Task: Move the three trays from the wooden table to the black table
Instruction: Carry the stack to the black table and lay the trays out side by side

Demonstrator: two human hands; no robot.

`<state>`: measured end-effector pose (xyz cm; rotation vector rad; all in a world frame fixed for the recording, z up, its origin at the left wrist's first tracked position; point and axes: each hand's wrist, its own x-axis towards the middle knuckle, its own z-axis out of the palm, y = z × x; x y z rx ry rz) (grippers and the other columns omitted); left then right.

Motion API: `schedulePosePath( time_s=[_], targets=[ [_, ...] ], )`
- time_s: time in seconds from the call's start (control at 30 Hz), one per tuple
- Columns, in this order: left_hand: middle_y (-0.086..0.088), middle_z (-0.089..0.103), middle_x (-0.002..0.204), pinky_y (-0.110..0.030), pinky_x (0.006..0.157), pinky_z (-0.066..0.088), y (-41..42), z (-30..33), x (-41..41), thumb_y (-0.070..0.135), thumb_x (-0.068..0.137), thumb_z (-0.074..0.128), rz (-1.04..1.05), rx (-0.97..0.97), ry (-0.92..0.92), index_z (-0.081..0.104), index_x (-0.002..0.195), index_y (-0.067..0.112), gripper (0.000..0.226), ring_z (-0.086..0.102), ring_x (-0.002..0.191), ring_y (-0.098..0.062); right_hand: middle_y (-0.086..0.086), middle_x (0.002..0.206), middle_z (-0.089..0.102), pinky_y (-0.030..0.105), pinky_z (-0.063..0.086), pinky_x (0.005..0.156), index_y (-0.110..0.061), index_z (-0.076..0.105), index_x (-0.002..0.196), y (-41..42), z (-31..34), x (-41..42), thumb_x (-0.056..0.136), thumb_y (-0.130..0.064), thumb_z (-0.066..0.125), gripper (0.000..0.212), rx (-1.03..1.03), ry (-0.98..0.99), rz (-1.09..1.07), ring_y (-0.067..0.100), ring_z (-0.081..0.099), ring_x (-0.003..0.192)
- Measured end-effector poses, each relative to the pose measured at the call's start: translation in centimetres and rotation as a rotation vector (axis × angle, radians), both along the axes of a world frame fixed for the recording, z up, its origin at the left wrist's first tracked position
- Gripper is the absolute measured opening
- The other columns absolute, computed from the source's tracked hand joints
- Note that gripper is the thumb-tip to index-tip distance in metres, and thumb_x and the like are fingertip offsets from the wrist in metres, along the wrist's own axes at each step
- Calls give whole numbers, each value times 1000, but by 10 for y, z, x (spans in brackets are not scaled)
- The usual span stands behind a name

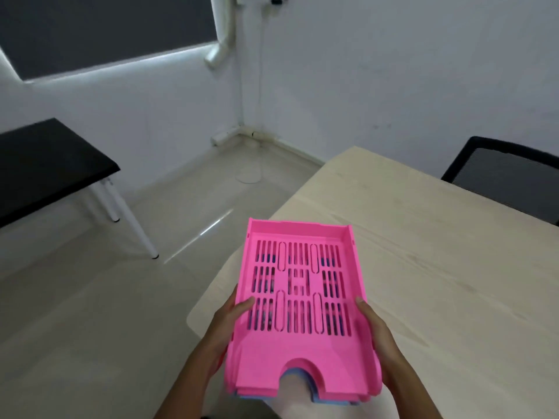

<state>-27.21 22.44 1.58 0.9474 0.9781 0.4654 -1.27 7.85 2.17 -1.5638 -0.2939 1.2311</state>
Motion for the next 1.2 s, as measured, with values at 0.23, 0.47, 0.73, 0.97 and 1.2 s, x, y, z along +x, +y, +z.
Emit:
schedulePosePath(
  time_s=[0.23, 0.47, 0.73, 0.97, 1.2],
  targets=[
    [-14, 76, 112, -60, 95, 52, 54, -2, -112, 41, 79, 73, 226, 31, 10, 61, 131, 19, 59, 73, 100, -37, 20, 105, 78, 51, 54, 96, -3, 72, 115, 105, 6, -90, 93, -44, 52, 51, 34, -13, 205, 38, 75, 95],
    [-19, 76, 109, -53, 81, 59, 87, 16, -236, 27, 88, 63, 504, 66, -1, 60, 131, 15, 45, 73, 95, -41, 22, 105, 78, 43, 59, 81, -4, 72, 114, 213, 16, -199, 96, -42, 51, 47, 69, -13, 460, 37, 75, 90],
    [-19, 77, 104, -51, 80, 58, 130, 28, -347, 29, 81, 68, 737, 93, -15, 59, 132, 13, 54, 73, 87, -36, 23, 109, 76, 41, 61, 76, -5, 70, 120, 323, 29, -310, 99, -38, 50, 43, 135, 34, 695, 38, 75, 91],
    [-17, 77, 96, -47, 74, 61, 213, 22, -420, 36, 80, 71, 834, 102, -7, 61, 128, 14, 54, 72, 78, -33, 20, 105, 77, 36, 63, 69, -7, 69, 120, 435, 30, -390, 99, -41, 49, 46, 154, 16, 798, 35, 76, 88],
    [-23, 74, 104, -52, 79, 59, 333, 26, -504, 34, 82, 73, 934, 103, -34, 61, 129, 14, 52, 70, 86, -38, 20, 107, 77, 52, 56, 91, -11, 73, 117, 584, 35, -478, 97, -49, 47, 50, 172, -19, 890, 41, 75, 96]
  ],
)
